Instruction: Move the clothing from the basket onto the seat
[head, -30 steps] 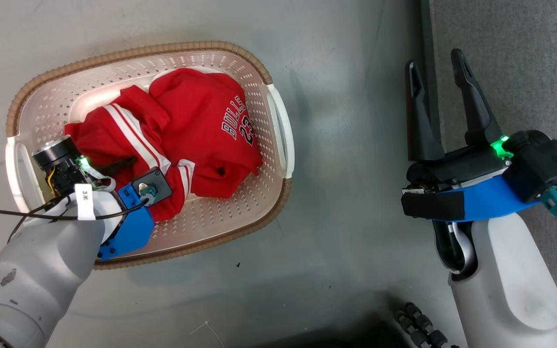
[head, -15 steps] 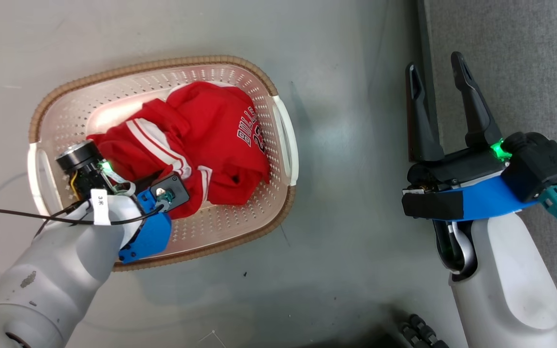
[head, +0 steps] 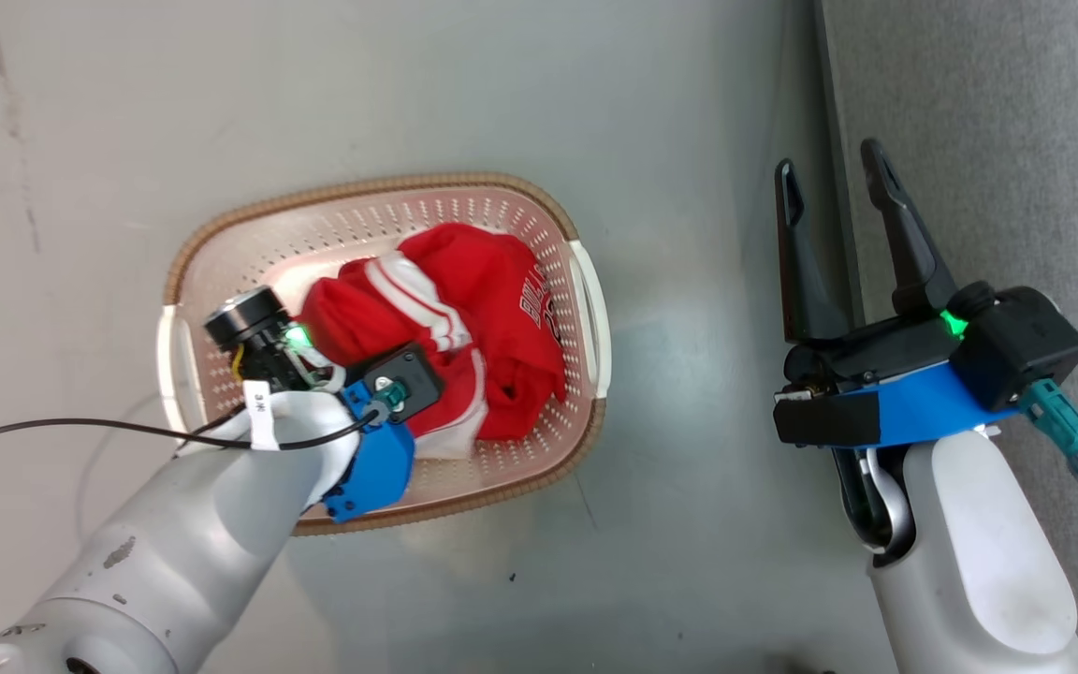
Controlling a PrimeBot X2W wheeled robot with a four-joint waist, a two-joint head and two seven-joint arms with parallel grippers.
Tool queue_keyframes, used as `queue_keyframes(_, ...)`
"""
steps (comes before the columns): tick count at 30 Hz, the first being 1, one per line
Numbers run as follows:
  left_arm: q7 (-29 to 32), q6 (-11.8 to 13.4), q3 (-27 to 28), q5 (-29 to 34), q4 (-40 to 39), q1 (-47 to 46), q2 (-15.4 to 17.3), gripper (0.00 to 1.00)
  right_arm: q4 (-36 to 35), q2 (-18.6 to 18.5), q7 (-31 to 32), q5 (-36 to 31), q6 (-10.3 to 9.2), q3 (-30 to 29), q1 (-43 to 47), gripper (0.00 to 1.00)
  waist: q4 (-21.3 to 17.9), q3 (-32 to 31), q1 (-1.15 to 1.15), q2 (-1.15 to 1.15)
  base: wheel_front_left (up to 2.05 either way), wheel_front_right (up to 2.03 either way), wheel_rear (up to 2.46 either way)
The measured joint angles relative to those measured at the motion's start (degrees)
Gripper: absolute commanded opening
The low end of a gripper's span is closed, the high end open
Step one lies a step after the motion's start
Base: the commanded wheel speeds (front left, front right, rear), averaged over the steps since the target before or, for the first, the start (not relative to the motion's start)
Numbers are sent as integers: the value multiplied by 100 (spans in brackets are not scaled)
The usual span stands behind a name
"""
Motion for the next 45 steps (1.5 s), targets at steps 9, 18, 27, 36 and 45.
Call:
queue_keyframes(9,-18,35,358,-168,-945,272,63,0,131,0,0,-123,0,-60,268,100,233,-634,0,0,0,0,0)
queue_keyframes(18,-22,178,914,-116,-1912,612,134,0,249,0,0,-174,0,-75,509,100,469,-1230,0,0,0,0,0)
queue_keyframes(27,-22,236,1561,-3,-2810,1010,249,0,350,0,0,-168,0,-77,781,100,593,-1832,0,0,0,0,0)
queue_keyframes(36,-22,298,2301,15,-3494,1301,278,0,415,-1,0,-157,0,-152,1094,100,643,-2397,0,0,0,0,0)
queue_keyframes(45,-22,334,2903,54,-3964,1512,142,0,495,-1,0,-115,0,-171,1412,100,678,-2916,0,0,0,0,0)
